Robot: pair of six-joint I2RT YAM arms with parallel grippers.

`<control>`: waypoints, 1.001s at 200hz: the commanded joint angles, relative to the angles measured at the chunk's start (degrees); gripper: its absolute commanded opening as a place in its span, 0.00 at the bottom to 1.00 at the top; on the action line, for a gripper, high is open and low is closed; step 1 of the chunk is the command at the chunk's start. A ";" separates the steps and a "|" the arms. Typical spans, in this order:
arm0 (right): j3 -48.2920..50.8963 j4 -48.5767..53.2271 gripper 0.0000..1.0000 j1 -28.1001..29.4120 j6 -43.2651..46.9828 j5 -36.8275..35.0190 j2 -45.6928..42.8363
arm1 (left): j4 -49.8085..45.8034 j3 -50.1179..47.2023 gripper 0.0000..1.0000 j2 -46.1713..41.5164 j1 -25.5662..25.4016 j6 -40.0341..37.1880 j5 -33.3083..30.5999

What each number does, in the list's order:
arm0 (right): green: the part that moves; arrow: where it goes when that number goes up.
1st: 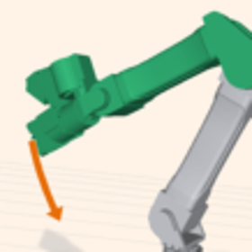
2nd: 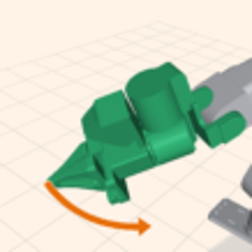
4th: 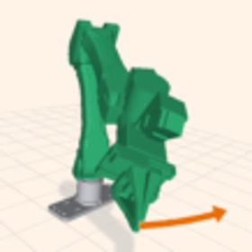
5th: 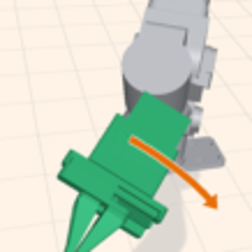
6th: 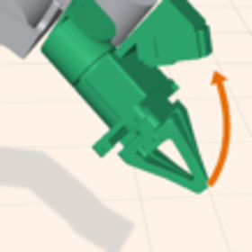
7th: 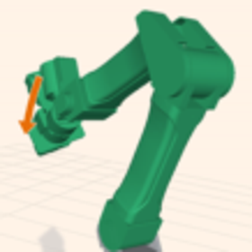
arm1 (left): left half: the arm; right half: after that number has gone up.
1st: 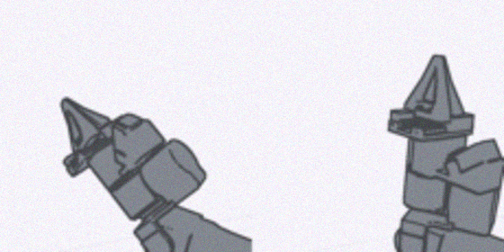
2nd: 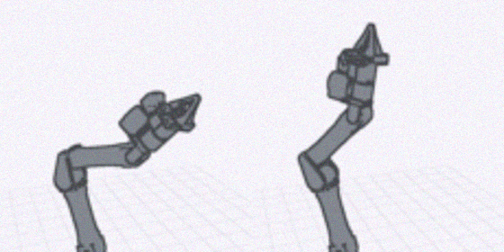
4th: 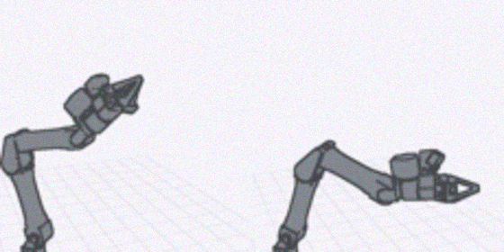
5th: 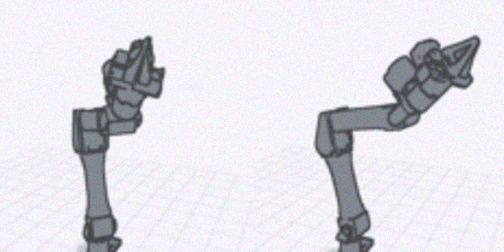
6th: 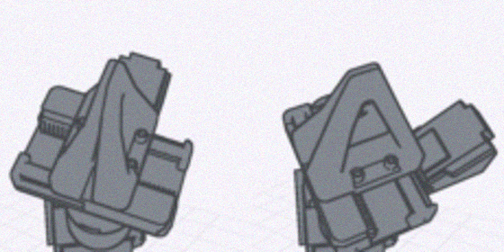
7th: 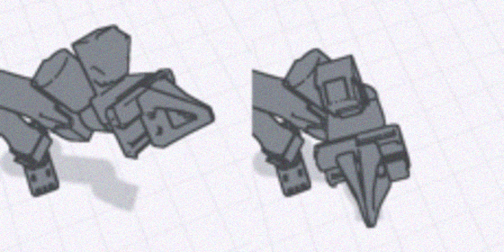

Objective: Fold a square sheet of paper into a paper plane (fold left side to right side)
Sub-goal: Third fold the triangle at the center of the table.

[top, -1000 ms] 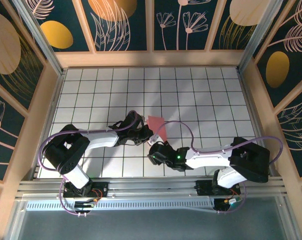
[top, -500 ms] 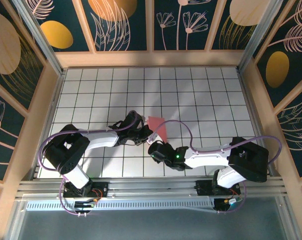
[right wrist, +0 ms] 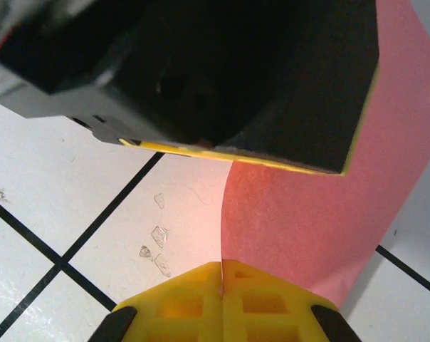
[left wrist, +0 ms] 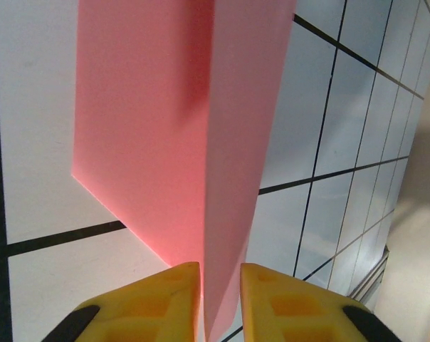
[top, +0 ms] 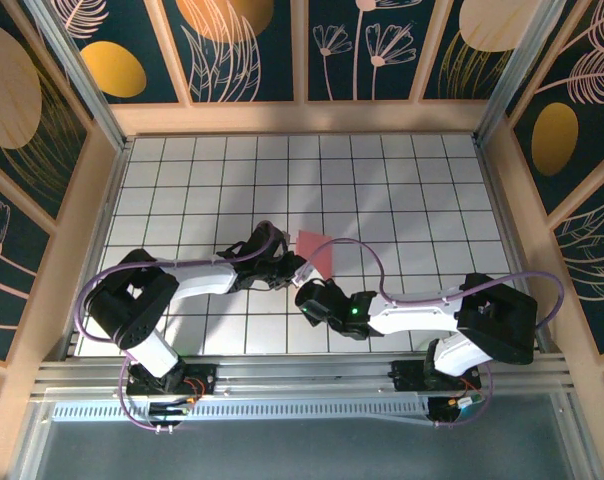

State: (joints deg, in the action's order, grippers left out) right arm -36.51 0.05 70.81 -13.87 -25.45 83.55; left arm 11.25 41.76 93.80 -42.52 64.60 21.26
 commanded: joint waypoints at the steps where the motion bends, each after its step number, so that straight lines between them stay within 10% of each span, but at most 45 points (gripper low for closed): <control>1: -1.04 0.99 0.00 -0.93 -0.63 1.29 -0.41 | -3.25 -0.65 0.25 -4.09 0.03 1.42 -2.22; 103: 1.08 0.07 0.00 -7.50 -0.99 17.00 -3.99 | -11.55 -2.65 0.44 -16.80 10.20 -5.16 -1.18; 200: 0.83 -2.48 0.00 -11.56 -1.78 31.80 -2.04 | -15.02 11.97 0.18 0.00 10.78 -21.48 8.17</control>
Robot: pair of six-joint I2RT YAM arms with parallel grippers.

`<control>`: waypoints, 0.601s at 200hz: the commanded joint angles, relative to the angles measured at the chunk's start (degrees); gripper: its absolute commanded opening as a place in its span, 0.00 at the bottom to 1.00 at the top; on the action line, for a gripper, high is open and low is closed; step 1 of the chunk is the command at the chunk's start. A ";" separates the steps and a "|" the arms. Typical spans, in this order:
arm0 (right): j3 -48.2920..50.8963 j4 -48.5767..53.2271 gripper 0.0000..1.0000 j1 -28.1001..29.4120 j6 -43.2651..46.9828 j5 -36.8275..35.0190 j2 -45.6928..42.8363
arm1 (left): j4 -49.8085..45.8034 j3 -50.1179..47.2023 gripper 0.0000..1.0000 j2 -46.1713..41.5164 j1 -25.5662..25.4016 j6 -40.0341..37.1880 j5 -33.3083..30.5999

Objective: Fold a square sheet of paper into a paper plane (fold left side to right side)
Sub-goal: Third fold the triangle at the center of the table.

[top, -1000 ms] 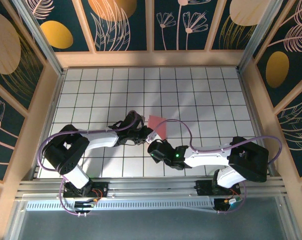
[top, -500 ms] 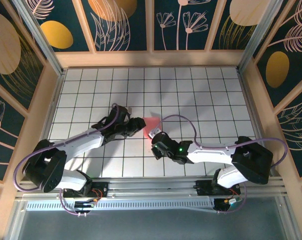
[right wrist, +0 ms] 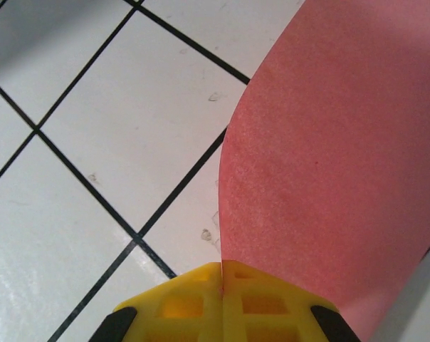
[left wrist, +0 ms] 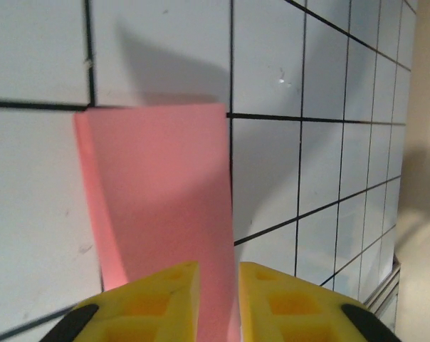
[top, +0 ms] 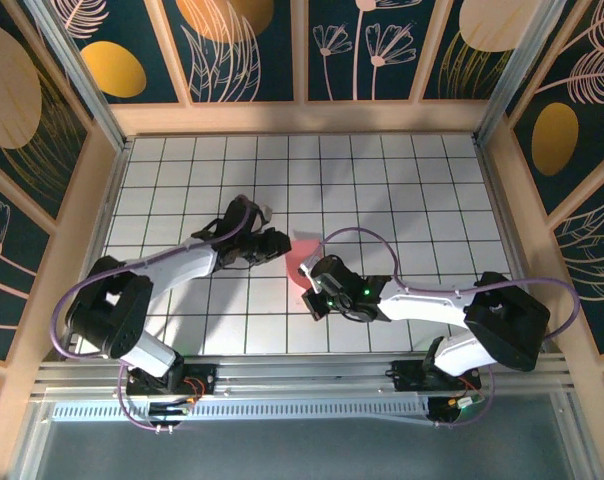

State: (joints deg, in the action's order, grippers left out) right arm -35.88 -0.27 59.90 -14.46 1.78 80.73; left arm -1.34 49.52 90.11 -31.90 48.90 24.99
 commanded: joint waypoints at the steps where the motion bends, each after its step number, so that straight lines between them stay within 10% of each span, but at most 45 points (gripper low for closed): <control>1: 0.20 -2.21 0.00 -0.65 -1.23 4.60 0.81 | -2.43 4.33 0.17 3.95 0.12 -5.86 4.66; 120: 0.81 -5.81 0.00 -3.17 -3.14 11.48 3.64 | -9.58 12.91 0.05 20.99 -1.65 -14.05 6.78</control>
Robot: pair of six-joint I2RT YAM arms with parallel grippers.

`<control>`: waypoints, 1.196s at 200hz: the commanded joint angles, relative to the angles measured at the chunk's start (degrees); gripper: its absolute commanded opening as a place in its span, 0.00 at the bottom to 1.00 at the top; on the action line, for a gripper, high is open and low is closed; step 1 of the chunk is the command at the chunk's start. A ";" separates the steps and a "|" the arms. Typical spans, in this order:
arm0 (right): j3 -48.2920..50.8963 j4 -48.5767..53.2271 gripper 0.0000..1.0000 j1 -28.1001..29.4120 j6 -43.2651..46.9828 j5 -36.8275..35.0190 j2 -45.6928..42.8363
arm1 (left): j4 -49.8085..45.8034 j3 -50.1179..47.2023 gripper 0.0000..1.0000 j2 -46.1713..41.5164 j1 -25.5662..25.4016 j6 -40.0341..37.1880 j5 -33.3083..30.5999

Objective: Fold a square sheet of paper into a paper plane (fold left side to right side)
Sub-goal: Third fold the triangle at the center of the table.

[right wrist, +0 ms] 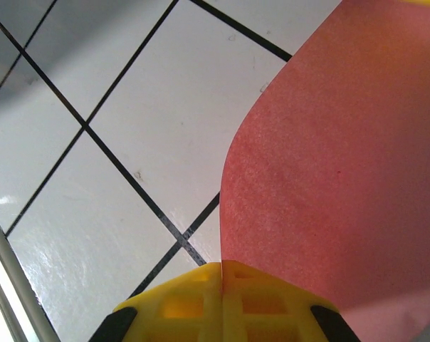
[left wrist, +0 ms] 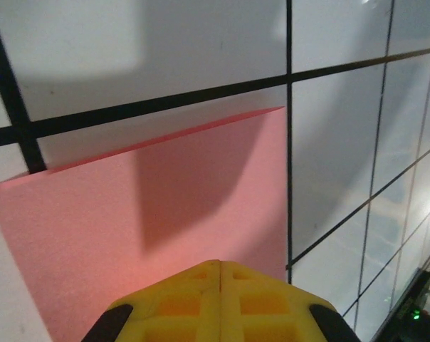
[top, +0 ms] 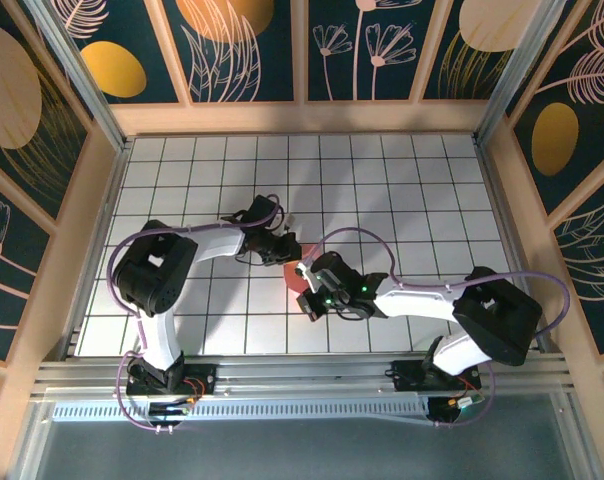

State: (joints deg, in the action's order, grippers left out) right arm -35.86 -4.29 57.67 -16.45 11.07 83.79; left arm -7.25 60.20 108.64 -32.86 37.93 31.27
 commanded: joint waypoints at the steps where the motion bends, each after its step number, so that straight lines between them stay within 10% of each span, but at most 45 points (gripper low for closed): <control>1: 0.79 -1.82 0.00 -0.96 -1.14 2.24 0.58 | -3.75 2.26 0.05 2.50 -0.74 -3.15 0.40; 239: -1.91 3.14 0.00 -9.30 -2.56 0.89 5.79 | -5.76 1.90 0.03 5.58 -2.82 -2.91 -4.41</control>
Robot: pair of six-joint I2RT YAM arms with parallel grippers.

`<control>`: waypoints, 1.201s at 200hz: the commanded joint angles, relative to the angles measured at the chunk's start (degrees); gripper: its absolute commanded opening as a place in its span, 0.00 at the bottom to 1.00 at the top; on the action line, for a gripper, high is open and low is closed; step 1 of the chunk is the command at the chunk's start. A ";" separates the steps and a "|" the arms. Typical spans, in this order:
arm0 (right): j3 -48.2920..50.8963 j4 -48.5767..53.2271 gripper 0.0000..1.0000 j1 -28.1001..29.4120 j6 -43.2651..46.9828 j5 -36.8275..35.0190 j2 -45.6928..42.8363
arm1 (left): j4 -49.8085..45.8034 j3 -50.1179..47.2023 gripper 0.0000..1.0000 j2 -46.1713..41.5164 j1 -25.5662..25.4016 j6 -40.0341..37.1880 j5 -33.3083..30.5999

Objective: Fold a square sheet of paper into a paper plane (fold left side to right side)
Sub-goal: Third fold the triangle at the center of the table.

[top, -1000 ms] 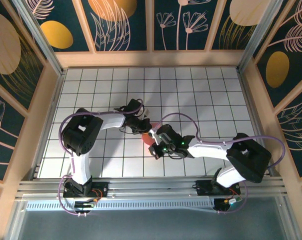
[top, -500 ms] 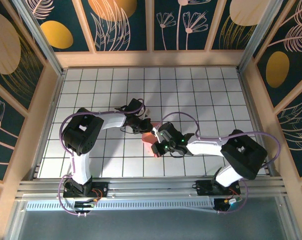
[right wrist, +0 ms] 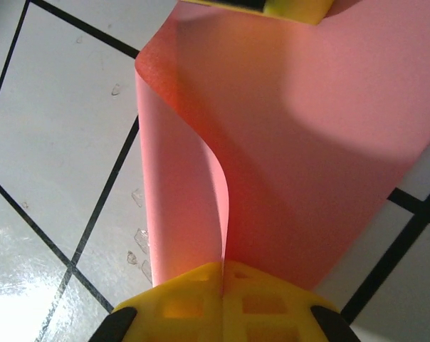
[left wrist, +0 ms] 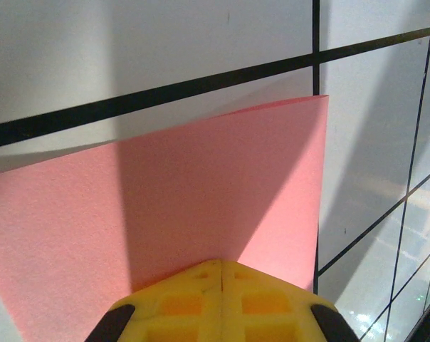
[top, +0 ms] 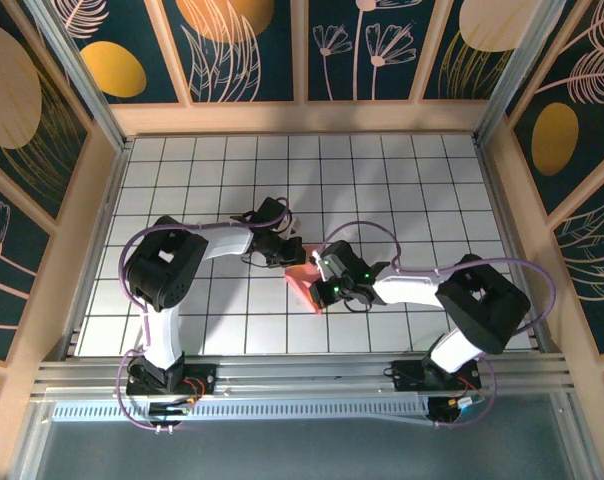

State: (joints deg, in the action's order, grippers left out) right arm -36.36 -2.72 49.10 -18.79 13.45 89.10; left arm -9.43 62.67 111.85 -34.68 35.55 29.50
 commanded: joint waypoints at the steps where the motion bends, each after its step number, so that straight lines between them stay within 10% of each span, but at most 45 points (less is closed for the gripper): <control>1: -1.42 1.57 0.00 -0.74 -0.21 -1.54 0.47 | -3.58 -0.59 0.03 2.39 -1.01 -0.51 -2.66; 240: -1.52 2.21 0.00 -1.82 0.64 -1.02 -2.47 | -2.61 -1.76 0.03 2.36 -1.26 0.20 -2.97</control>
State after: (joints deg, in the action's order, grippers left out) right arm -36.38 -2.28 47.70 -18.74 12.08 88.88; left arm -9.19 62.67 111.85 -34.96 35.57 29.15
